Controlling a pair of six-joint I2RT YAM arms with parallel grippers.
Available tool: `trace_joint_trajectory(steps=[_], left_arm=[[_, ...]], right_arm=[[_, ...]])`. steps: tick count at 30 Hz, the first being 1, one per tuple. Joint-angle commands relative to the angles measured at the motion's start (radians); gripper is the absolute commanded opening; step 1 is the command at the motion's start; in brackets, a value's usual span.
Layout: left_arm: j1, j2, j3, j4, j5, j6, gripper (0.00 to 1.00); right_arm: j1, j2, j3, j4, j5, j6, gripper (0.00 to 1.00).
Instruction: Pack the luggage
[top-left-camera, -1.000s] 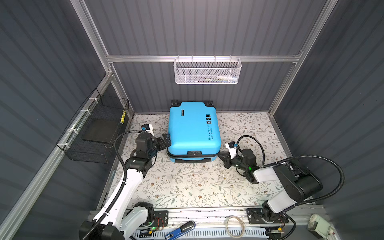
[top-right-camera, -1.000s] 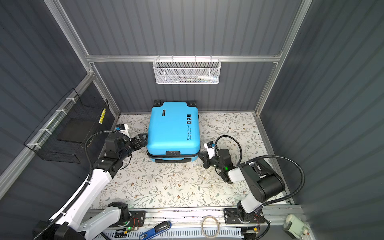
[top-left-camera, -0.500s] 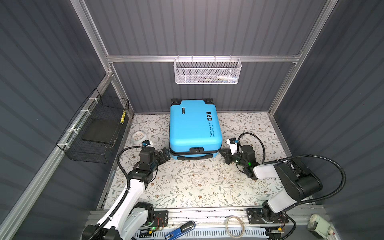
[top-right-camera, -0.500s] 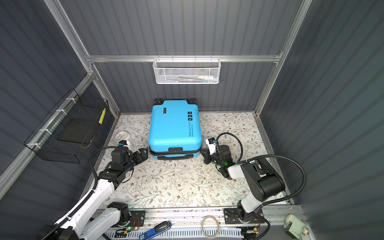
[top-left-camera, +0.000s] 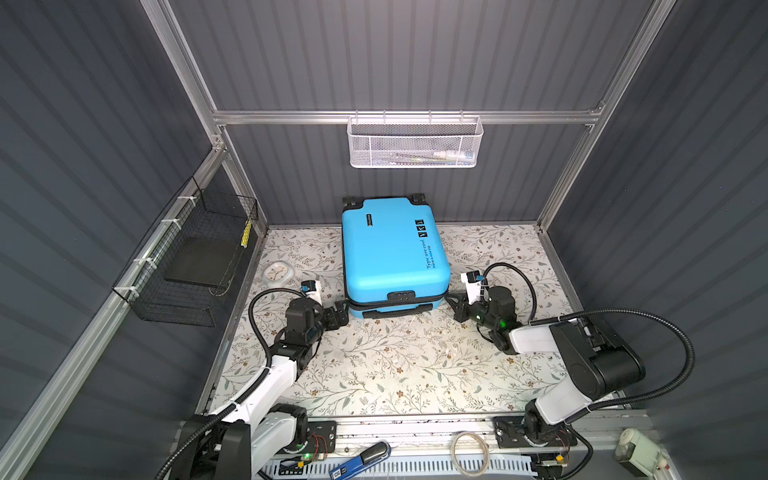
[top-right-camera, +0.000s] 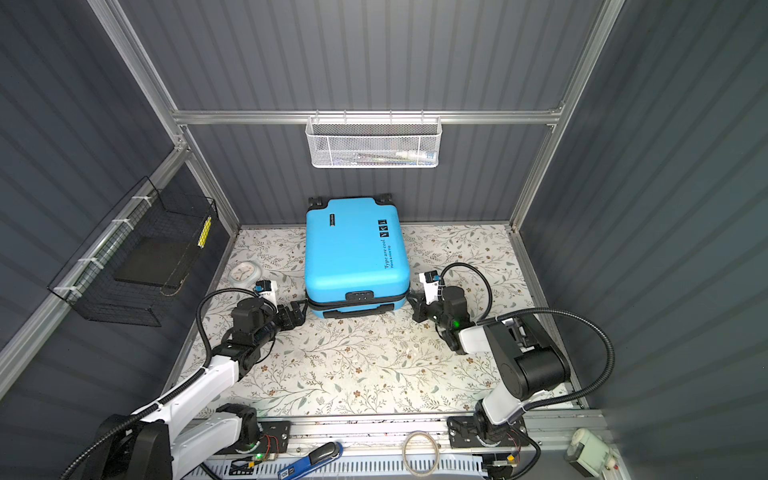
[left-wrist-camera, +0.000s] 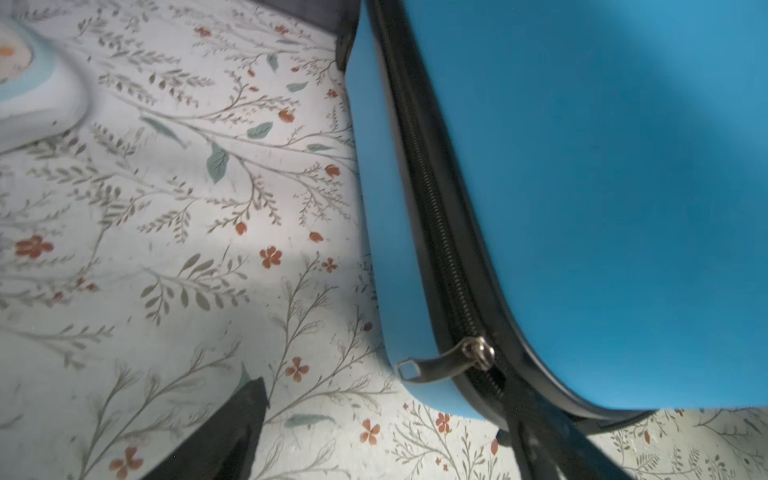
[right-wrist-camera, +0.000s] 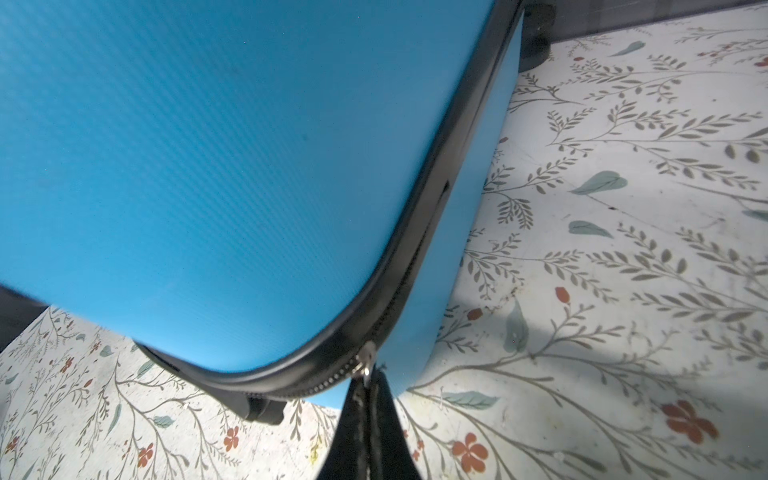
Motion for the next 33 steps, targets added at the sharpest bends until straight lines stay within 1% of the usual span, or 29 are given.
trace_joint_trajectory(steps=[1, 3, 5, 7, 8, 10, 13, 17, 18, 24, 25, 27, 28, 33], left_arm=[[-0.003, 0.014, -0.039, 0.142, 0.057, 0.113, 0.92], [-0.003, 0.027, -0.033, 0.171, 0.102, 0.15, 0.89], [-0.003, 0.045, 0.002, 0.134, 0.114, 0.182, 0.84], [-0.002, 0.071, 0.052, 0.05, 0.138, 0.252, 0.77], [-0.002, 0.082, 0.074, 0.005, 0.142, 0.287, 0.75], [0.007, 0.105, 0.103, -0.035, 0.182, 0.319, 0.72], [0.008, 0.14, 0.14, -0.087, 0.193, 0.362, 0.64], [0.008, 0.189, 0.188, -0.151, 0.227, 0.415, 0.62], [0.008, 0.196, 0.194, -0.155, 0.266, 0.426, 0.62], [0.008, 0.239, 0.231, -0.192, 0.303, 0.477, 0.61], [0.008, 0.249, 0.24, -0.201, 0.318, 0.484, 0.6], [0.008, 0.277, 0.268, -0.24, 0.348, 0.507, 0.53], [0.009, 0.29, 0.282, -0.26, 0.361, 0.518, 0.52], [0.009, 0.319, 0.307, -0.284, 0.382, 0.532, 0.5]], right_arm=[[-0.01, 0.009, 0.028, -0.008, 0.027, 0.003, 0.0], [-0.01, 0.007, 0.027, -0.01, 0.029, -0.001, 0.0], [-0.012, 0.007, 0.027, -0.012, 0.028, -0.001, 0.0], [-0.015, 0.007, 0.027, -0.01, 0.023, 0.002, 0.0], [-0.017, 0.007, 0.027, -0.006, 0.021, 0.006, 0.0], [-0.027, 0.009, 0.028, -0.003, 0.015, 0.014, 0.0], [-0.059, 0.02, 0.025, 0.022, -0.003, 0.051, 0.0], [-0.107, 0.045, 0.01, 0.107, -0.047, 0.112, 0.0], [-0.114, 0.053, 0.008, 0.121, -0.054, 0.122, 0.0], [-0.122, 0.082, 0.008, 0.154, -0.076, 0.137, 0.0], [-0.121, 0.084, 0.009, 0.156, -0.079, 0.138, 0.0], [-0.122, 0.088, 0.011, 0.156, -0.085, 0.138, 0.0], [-0.121, 0.09, 0.013, 0.156, -0.088, 0.138, 0.0], [-0.122, 0.093, 0.013, 0.157, -0.091, 0.138, 0.0]])
